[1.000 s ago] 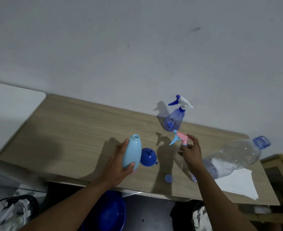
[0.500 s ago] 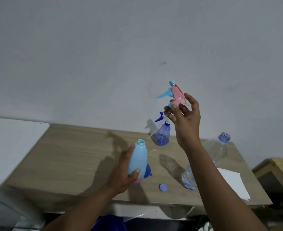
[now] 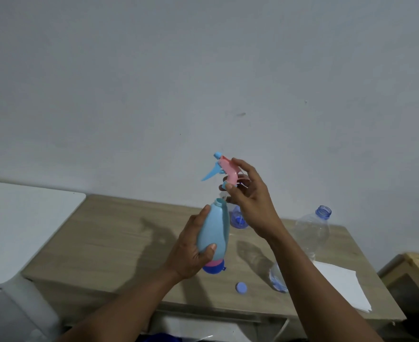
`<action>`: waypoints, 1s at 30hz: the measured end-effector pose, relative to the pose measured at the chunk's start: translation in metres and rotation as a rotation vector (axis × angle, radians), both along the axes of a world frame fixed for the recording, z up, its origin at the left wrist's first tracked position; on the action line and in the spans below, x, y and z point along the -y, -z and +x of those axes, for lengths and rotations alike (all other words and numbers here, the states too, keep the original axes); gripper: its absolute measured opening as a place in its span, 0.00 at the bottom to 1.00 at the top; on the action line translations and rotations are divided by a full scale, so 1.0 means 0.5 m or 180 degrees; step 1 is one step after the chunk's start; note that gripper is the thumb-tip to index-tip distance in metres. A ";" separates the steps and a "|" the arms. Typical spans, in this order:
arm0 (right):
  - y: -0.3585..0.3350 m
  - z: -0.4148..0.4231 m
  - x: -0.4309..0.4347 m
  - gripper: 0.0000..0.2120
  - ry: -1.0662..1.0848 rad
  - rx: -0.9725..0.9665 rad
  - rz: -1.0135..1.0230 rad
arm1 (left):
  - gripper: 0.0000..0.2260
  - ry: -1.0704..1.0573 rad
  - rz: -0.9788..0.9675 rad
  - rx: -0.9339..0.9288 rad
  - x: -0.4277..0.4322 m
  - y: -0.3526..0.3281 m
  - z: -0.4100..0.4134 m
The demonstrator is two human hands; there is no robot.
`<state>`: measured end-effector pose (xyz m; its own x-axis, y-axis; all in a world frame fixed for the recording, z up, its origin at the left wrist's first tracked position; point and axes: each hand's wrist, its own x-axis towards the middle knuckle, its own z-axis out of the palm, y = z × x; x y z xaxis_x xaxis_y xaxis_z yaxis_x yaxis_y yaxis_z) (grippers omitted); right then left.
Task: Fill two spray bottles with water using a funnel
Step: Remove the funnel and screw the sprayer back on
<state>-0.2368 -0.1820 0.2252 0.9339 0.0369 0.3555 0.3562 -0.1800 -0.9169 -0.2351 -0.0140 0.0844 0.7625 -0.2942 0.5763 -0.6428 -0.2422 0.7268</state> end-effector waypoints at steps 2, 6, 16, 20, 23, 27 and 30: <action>0.006 -0.002 0.001 0.23 0.0000 -0.0016 -0.0211 | 0.35 -0.0014 -0.0057 0.0045 0.002 -0.012 -0.004; 0.016 -0.010 0.001 0.21 -0.0016 -0.0055 -0.0145 | 0.35 0.0022 -0.0182 0.0035 0.007 -0.027 -0.005; 0.005 -0.030 0.016 0.21 -0.0231 0.0001 -0.0054 | 0.31 0.0434 -0.0686 -0.0188 0.018 -0.078 -0.026; -0.004 -0.034 0.018 0.18 -0.0301 0.0089 -0.0260 | 0.31 0.0437 -0.0640 -0.0158 0.017 -0.085 -0.025; -0.005 -0.030 0.021 0.12 -0.0102 0.0064 -0.0262 | 0.32 0.0368 -0.0581 -0.0113 0.018 -0.082 -0.022; 0.001 -0.029 0.012 0.12 0.0043 0.0246 -0.0176 | 0.33 0.0223 -0.0433 -0.0018 0.017 -0.077 -0.016; -0.003 -0.035 0.012 0.12 -0.0006 0.0228 -0.0151 | 0.33 0.0248 -0.0410 -0.0005 0.015 -0.080 -0.015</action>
